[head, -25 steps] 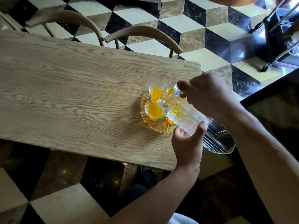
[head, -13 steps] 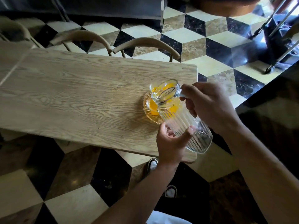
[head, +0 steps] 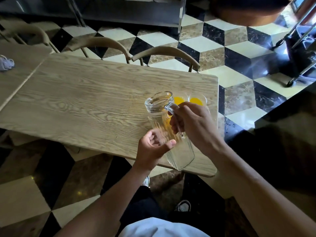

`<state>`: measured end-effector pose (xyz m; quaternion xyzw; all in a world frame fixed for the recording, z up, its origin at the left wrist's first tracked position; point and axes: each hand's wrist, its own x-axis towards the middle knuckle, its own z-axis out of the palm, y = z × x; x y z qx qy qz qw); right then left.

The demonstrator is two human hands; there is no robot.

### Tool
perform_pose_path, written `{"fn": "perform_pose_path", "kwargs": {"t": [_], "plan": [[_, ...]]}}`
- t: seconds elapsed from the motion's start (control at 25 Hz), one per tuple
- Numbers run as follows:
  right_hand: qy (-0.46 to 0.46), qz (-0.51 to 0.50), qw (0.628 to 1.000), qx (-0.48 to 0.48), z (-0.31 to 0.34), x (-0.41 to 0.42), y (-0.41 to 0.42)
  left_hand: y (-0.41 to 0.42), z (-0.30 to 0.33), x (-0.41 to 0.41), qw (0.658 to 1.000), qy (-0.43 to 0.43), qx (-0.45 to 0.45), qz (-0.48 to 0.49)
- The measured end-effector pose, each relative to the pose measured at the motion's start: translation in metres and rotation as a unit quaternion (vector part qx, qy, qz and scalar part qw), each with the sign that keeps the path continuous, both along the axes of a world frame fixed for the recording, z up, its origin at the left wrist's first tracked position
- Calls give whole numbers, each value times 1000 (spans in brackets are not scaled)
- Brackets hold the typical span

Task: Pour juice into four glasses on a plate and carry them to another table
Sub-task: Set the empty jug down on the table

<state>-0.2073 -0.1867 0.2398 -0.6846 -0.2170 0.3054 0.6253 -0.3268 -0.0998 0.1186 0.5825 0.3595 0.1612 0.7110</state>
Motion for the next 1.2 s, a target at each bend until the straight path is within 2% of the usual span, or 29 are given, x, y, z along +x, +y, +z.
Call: {"fn": "perform_pose_path", "kwargs": {"t": [0.12,0.4,0.68,0.96,1.2], "plan": [[27,-10,1000,12,-5,-6,38,48,0,-3,999,4,0,-41],[20,-24,999,40,-19,-9,117,172,-8,7,986,20,-9,-168],[41,-100,994,20,-28,1,184,278,-14,54,959,33,59,-275],[17,-136,990,21,-46,23,225,325,-24,102,934,50,88,-343],[36,-171,984,44,-64,37,245,340,-39,125,918,64,108,-376]]}}
